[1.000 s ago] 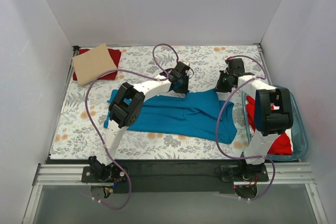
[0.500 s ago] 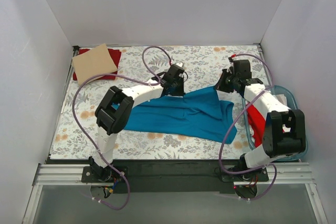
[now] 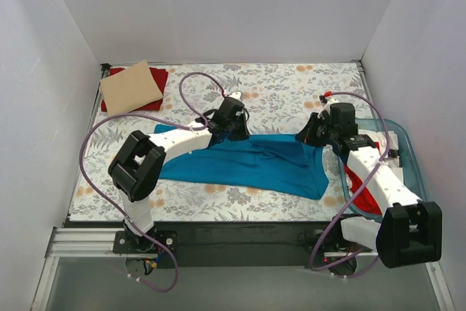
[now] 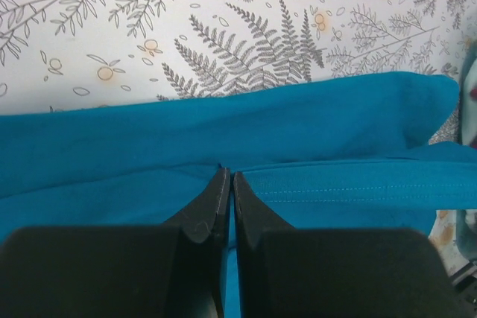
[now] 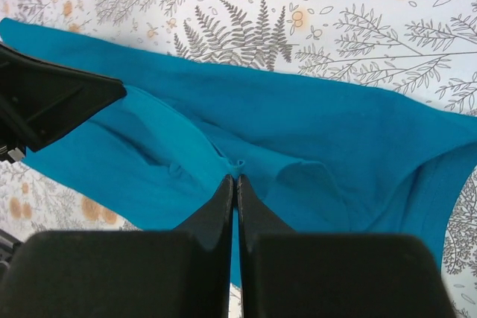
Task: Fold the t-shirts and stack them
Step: Fold the tshirt
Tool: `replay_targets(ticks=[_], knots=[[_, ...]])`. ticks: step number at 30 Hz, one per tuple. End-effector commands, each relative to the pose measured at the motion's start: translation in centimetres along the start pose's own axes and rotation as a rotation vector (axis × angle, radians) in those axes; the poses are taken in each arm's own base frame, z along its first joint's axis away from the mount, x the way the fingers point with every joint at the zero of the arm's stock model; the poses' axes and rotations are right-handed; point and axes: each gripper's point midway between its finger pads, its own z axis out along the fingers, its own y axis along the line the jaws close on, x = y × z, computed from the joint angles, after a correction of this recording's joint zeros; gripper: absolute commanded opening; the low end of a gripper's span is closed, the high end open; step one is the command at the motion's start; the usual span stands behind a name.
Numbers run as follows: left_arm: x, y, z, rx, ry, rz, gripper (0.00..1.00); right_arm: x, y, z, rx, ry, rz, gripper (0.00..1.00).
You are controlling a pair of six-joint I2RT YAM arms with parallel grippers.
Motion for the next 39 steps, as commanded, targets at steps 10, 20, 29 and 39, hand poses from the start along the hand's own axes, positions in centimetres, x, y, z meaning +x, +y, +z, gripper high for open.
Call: replay_targets(ticks=[10, 20, 29, 39], knots=[[1.2, -4.0, -5.3, 0.147, -0.047, 0.002, 0.00, 3.1, 1.1, -3.5, -0.051, -0.004, -0.009, 0.03], [4.6, -3.3, -6.9, 0.131, -0.022, -0.011, 0.00, 6.9, 1.0, -4.5, -0.087, 0.046, 0.019, 0.04], [6.3, -1.7, -7.5, 0.100, -0.016, -0.034, 0.00, 9.2, 1.5, -4.3, -0.108, 0.074, 0.053, 0.04], [7.8, -0.9, -6.0, 0.066, 0.029, -0.017, 0.00, 10.3, 1.2, -3.1, -0.079, 0.112, 0.071, 0.04]])
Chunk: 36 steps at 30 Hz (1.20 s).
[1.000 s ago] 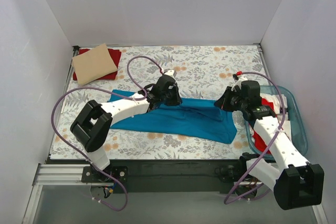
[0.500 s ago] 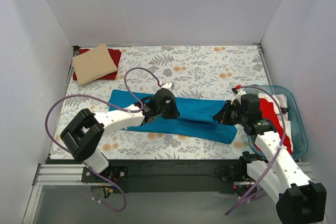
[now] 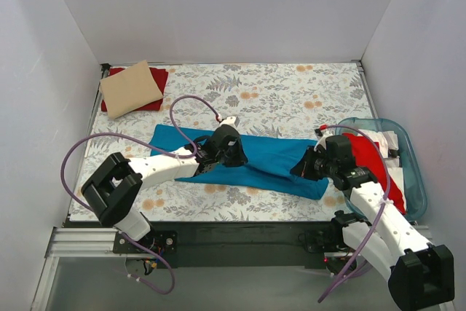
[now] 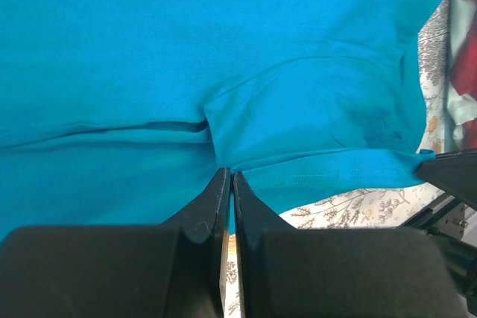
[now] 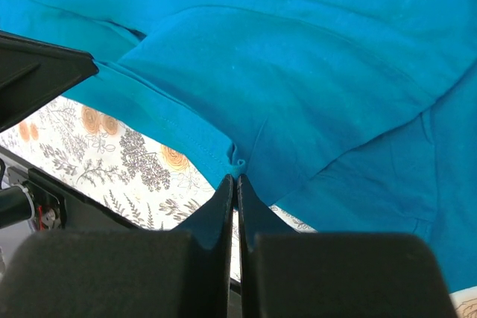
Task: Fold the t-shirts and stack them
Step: Fold the tshirt
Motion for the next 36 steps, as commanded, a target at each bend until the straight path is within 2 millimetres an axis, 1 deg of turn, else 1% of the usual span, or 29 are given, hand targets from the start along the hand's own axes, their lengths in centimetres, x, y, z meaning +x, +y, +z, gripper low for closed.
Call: replay_targets(ticks=[1, 3, 4, 7, 9, 12, 16, 17, 20, 21, 23, 24, 29, 32, 33, 35, 36], knots=[[0.1, 0.0, 0.4, -0.009, -0.007, 0.011, 0.00, -0.6, 0.3, 0.6, 0.002, -0.020, 0.000, 0.04], [0.5, 0.2, 0.8, -0.018, 0.003, 0.012, 0.00, -0.5, 0.3, 0.9, 0.004, -0.008, 0.007, 0.04], [0.5, 0.3, 0.9, -0.022, 0.005, 0.012, 0.00, -0.7, 0.7, 1.0, -0.008, -0.010, 0.001, 0.04], [0.7, 0.5, 1.2, -0.031, 0.011, 0.013, 0.00, -0.6, 1.0, 1.5, 0.000, 0.002, -0.008, 0.04], [0.7, 0.6, 1.5, -0.041, 0.010, 0.013, 0.00, -0.4, 0.8, 1.8, 0.012, 0.016, -0.009, 0.04], [0.5, 0.9, 1.6, -0.066, 0.009, 0.014, 0.00, -0.4, 0.4, 2.3, 0.033, 0.021, -0.011, 0.04], [0.7, 1.4, 1.7, -0.095, 0.017, 0.017, 0.00, -0.5, -1.5, 2.7, 0.125, 0.009, -0.024, 0.04], [0.7, 1.5, 1.7, -0.100, 0.020, 0.019, 0.00, -0.1, -1.9, 2.7, 0.138, 0.021, -0.023, 0.04], [0.7, 1.8, 1.6, -0.113, 0.023, 0.030, 0.00, 0.9, -2.0, 2.6, 0.124, 0.046, -0.025, 0.05], [0.8, 1.8, 1.6, -0.116, 0.026, 0.033, 0.00, 1.6, -2.5, 2.6, 0.135, 0.055, -0.022, 0.07], [1.0, 2.0, 1.6, -0.120, 0.035, 0.037, 0.00, 2.0, -2.7, 2.5, 0.134, 0.056, -0.023, 0.08], [1.0, 2.0, 1.6, -0.120, 0.037, 0.039, 0.00, 2.6, -3.2, 2.5, 0.140, 0.068, -0.020, 0.08], [1.5, 2.0, 2.0, -0.115, 0.061, 0.045, 0.00, 3.6, -3.7, 2.8, 0.144, 0.084, -0.011, 0.08], [1.9, 2.1, 2.1, -0.115, 0.075, 0.048, 0.00, 3.5, -3.8, 2.9, 0.147, 0.083, -0.012, 0.12], [1.9, 2.0, 2.1, -0.112, 0.076, 0.048, 0.00, 3.5, -3.8, 2.9, 0.147, 0.081, -0.017, 0.17], [1.8, 1.9, 2.0, -0.109, 0.077, 0.054, 0.02, 3.1, -3.5, 2.7, 0.140, 0.073, -0.024, 0.21], [1.7, 2.0, 1.9, -0.112, 0.074, 0.057, 0.06, 3.0, -3.3, 2.6, 0.138, 0.072, -0.026, 0.28]])
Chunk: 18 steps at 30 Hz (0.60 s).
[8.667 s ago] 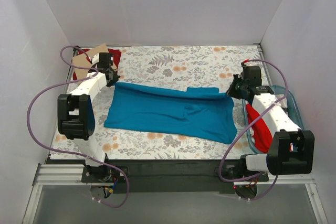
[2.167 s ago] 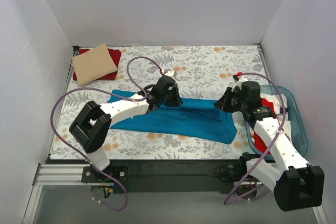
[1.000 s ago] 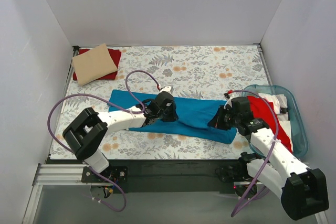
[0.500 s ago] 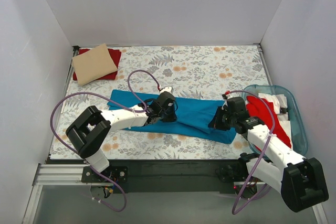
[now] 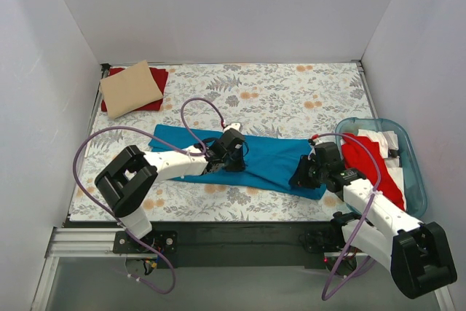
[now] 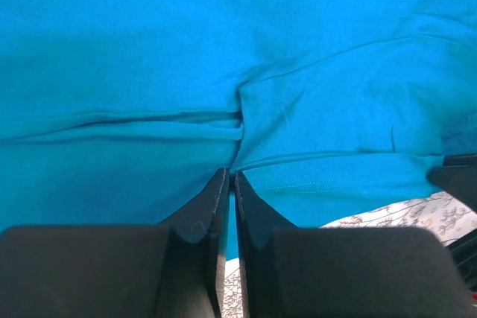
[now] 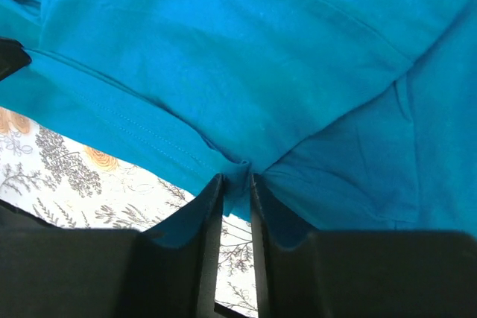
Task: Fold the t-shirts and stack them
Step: Fold the tshirt
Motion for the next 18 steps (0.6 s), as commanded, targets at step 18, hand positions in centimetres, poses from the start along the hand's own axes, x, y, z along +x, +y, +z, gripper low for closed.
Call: replay_targets(ticks=[18], knots=[[-6.2, 9.0, -6.7, -0.406, -0.127, -0.033, 0.23, -6.5, 3.2, -1.8, 0.017, -0.118, -0.080, 0.53]])
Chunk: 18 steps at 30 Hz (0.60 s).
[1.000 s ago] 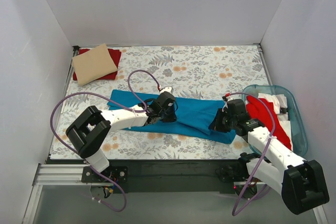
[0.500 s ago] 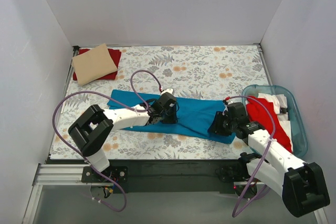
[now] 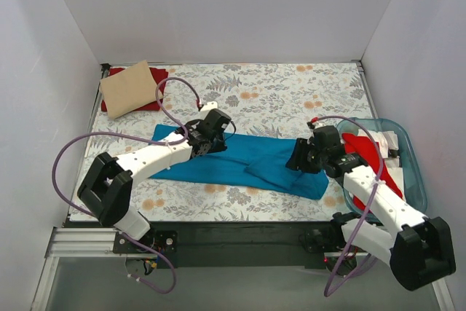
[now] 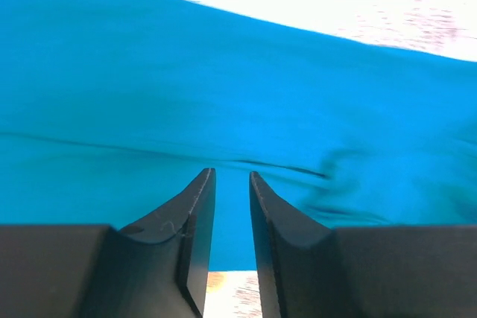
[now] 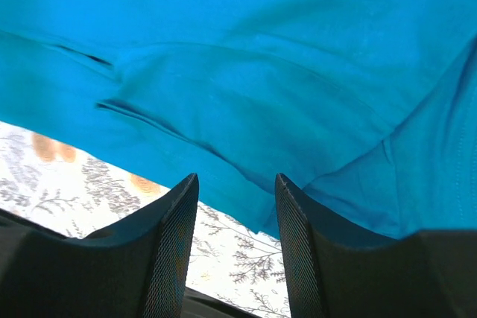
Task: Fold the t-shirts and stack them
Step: Fold the tshirt
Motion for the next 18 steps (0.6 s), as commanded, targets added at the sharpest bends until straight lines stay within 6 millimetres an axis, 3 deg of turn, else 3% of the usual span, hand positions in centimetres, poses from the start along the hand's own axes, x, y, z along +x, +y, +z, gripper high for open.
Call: replay_targets(ticks=[1, 5, 9, 14, 18], knots=[[2.1, 5.1, 0.0, -0.158, 0.064, 0.027, 0.23, -0.7, -0.2, 1.4, 0.031, 0.001, -0.017, 0.53], [6.1, 8.5, 1.6, -0.259, 0.156, 0.046, 0.19, -1.1, -0.9, 3.2, 0.070, 0.014, -0.015, 0.53], [8.2, 9.9, 2.4, -0.300, 0.205, 0.053, 0.17, -1.2, -2.1, 5.6, 0.137, 0.059, -0.018, 0.53], [9.9, 9.9, 2.4, -0.274, 0.257, 0.050, 0.16, -2.0, -2.4, 8.2, 0.161, 0.100, -0.040, 0.53], [11.3, 9.3, 1.7, -0.232, 0.298, -0.004, 0.16, -5.2, -2.2, 11.1, 0.194, 0.094, -0.088, 0.54]])
